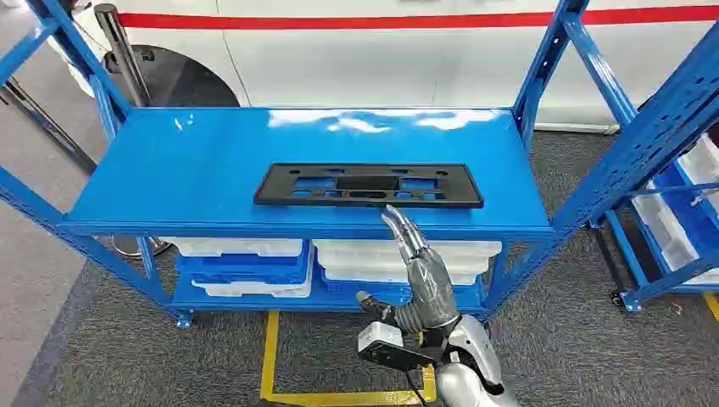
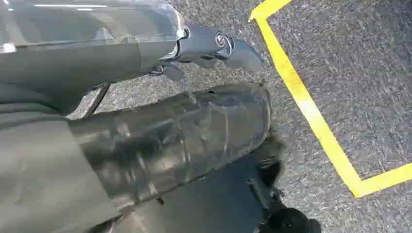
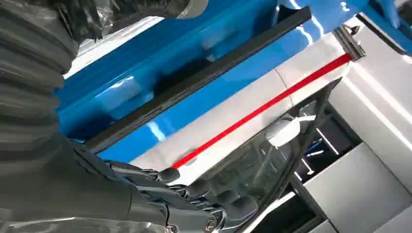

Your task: Take the parts from the cabinet and place them on the table.

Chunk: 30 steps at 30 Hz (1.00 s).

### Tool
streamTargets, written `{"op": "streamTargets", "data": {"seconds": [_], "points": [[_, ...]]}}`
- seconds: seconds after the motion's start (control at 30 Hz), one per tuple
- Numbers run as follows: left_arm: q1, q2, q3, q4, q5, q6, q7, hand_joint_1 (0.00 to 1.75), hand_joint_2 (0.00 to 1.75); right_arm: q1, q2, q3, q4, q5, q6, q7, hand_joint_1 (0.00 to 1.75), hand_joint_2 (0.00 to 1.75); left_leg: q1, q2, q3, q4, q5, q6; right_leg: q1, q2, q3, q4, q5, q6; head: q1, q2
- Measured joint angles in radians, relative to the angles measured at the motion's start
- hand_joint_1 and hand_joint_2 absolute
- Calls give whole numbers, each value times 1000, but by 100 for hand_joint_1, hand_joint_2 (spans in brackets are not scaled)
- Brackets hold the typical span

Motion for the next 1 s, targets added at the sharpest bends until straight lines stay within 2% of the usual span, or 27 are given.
{"op": "streamTargets", "data": {"seconds": [0.03,0.07,0.13,0.17,0.2,0.23,0.27,0.3,0.37,0.4,0.43,0.5,0.53,0.57,0.6,0.67,0.7,0.73,0.77,0.83,0.87,0.9,0.93,1.0], "points": [[2,0,0,0,0,0,0,0,0,1,0,0,0,0,0,0,0,175,0,0,-26,22,-1,-4,0,1,4,1,-5,0,0,0],[5,0,0,0,0,0,2,0,0,2,0,0,0,2,0,0,0,175,0,0,-30,0,27,-6,0,4,12,2,-11,1,0,0],[6,1,0,0,0,0,3,0,0,3,-1,-1,0,7,0,0,0,175,0,0,10,-131,130,-3,0,6,31,2,-23,4,0,0],[5,1,0,0,0,0,3,0,0,3,-1,-2,0,9,0,0,0,175,0,0,40,-217,189,4,0,6,42,2,-31,8,0,0],[5,1,0,0,0,0,5,0,0,4,-2,-3,1,12,0,1,0,175,-4,0,50,-246,182,10,2,5,48,2,-36,13,1,0],[3,1,0,0,0,-1,5,0,0,2,-3,-4,1,17,0,3,0,175,-10,2,50,-267,135,14,3,6,42,6,-40,19,-1,0],[-2,1,-1,0,0,-2,5,0,0,2,-3,-5,1,22,-1,7,0,175,-11,1,56,-262,156,22,3,5,42,6,-45,27,1,0],[2,1,-1,0,0,-2,6,0,0,3,-5,-6,1,27,-1,8,0,175,-12,0,59,-259,165,31,3,5,47,4,-52,34,0,0],[6,1,-1,0,0,-4,6,0,0,3,-9,-11,0,31,-2,11,0,175,0,3,72,-272,169,44,3,3,53,11,-62,46,0,0],[5,1,-1,0,0,-6,6,0,0,1,-11,-15,-1,32,-3,11,0,175,-2,3,78,-276,167,47,3,1,43,36,-74,52,4,0],[1,1,-1,0,0,-6,6,0,0,-2,-14,-18,-1,36,-4,12,0,175,-2,3,80,-275,163,55,-1,2,8,97,-104,57,3,0],[-2,1,-1,0,0,-10,6,0,0,3,-20,-26,-1,46,-5,17,0,175,-4,2,86,-274,153,59,-4,2,-88,255,-160,64,3,0],[-1,1,-1,0,0,-10,6,0,0,6,-22,-29,0,51,-6,19,0,175,-4,2,91,-274,147,59,-4,2,-121,297,-160,65,3,0],[1,1,-1,0,0,-10,6,0,0,9,-27,-32,0,56,-8,21,0,175,-4,1,100,-273,140,59,-5,1,-137,300,-135,66,3,0],[2,1,-1,0,0,-11,6,0,0,10,-30,-33,0,60,-10,21,0,175,-4,1,110,-273,133,58,-5,1,-131,263,-93,65,3,0],[3,1,-1,0,0,-12,6,0,0,10,-35,-42,0,62,-15,21,0,175,-4,-1,139,-273,113,52,-4,1,-68,92,27,57,3,0],[3,1,-1,0,0,-13,6,0,0,10,-38,-47,0,62,-16,22,0,175,-3,0,147,-275,104,48,-1,1,-44,42,37,49,3,0],[-1,0,-1,1,0,-13,6,0,0,12,-40,-51,0,62,-17,24,0,175,-10,-1,149,-271,98,41,8,0,-41,34,30,44,3,0],[1,0,-1,1,0,-13,7,0,0,11,-42,-56,-2,62,-19,24,0,175,-8,-2,145,-274,97,36,8,0,-30,19,13,36,3,0],[0,0,-1,2,1,-13,8,0,0,14,-45,-59,-2,61,-19,26,0,175,-8,1,153,-286,92,28,9,3,-30,17,7,27,2,0],[-1,0,-1,1,1,-12,8,0,0,14,-46,-60,-3,62,-19,26,0,175,-15,3,161,-287,83,21,-3,4,-17,6,5,22,2,0],[0,1,-1,2,2,-12,8,0,0,15,-46,-62,-6,64,-19,26,0,175,-11,3,161,-270,76,18,-5,4,-3,-3,2,18,2,0],[-1,1,-1,2,2,-12,8,0,0,14,-46,-64,-6,65,-19,26,0,175,-10,2,138,-222,53,17,-6,1,7,-7,-3,10,-3,0],[-1,1,-1,2,2,-13,8,0,0,17,-46,-68,-6,68,-21,28,0,175,-6,2,38,-51,-12,11,-5,-1,20,-7,-17,6,-4,0]]}}
